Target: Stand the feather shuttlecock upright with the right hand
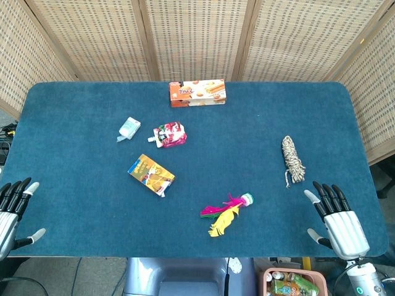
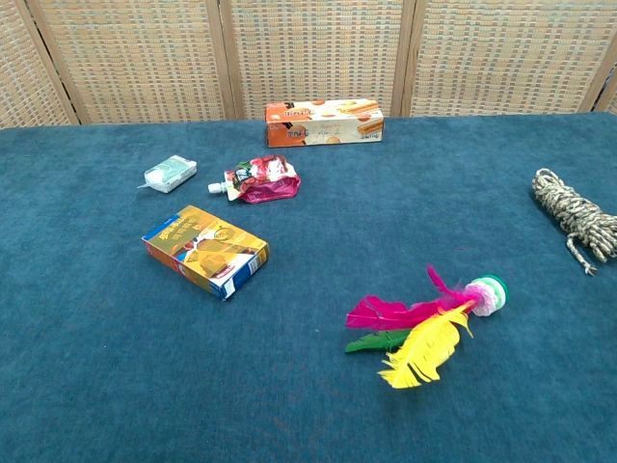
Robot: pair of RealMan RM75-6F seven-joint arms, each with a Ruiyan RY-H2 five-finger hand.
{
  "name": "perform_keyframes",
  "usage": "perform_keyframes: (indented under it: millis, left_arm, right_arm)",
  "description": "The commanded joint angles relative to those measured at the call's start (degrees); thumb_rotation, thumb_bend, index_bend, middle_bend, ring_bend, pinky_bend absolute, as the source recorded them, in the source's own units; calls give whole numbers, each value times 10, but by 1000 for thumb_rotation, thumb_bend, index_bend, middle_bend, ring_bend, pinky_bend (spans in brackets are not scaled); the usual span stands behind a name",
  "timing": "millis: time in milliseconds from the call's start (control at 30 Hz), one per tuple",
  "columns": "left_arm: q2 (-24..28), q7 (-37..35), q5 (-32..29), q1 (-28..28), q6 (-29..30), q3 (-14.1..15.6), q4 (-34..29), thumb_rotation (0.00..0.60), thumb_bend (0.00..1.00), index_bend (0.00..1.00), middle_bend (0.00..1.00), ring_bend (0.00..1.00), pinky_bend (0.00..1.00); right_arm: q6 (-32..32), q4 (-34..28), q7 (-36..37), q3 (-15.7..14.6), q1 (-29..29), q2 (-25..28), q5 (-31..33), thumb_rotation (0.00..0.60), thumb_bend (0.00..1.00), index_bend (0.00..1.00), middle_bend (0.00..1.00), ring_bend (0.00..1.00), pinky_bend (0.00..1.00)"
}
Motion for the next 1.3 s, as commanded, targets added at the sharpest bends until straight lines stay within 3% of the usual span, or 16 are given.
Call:
perform_keyframes:
  millis: [33,333,433,600,733,967,1300]
  left_arm:
    - [0,0,-2,-1,-2,-1,0,600,0,0,0,0,0]
    - [-3,8,-12,-2,-7,-5,-3,600,0,0,0,0,0]
    - [-5,16,-15,-4,-11,-7,-7,600,0,0,0,0,0]
    - [-16,39,-30,-8,-17,-16,-11,600,0,0,0,0,0]
    - [-21,48,-40,-11,-26,-19,-11,600,0,0,0,0,0]
    - [-26,59,-65,-19,-50,-24,-9,600,0,0,0,0,0]
    - [-30,66,-83,-29,-75,-25,-7,600,0,0,0,0,0]
  right_arm:
    - [-3,0,-4,-1,1,-2,1,600,0,0,0,0,0]
    - [-48,17,-12,-16,40,-16,-55,600,0,0,0,0,0]
    - [-81,35,51,-29,80,-29,-99,600,0,7,0,0,0]
    - [-137,84,155,-39,165,-59,-165,600,0,100,0,0,0]
    - [-161,114,172,-36,199,-87,-175,600,0,173,0,0,0]
    - [-222,189,139,-40,252,-162,-191,600,0,223,0,0,0]
    - [-216,266,135,-28,271,-235,-167,600,0,289,0,0,0]
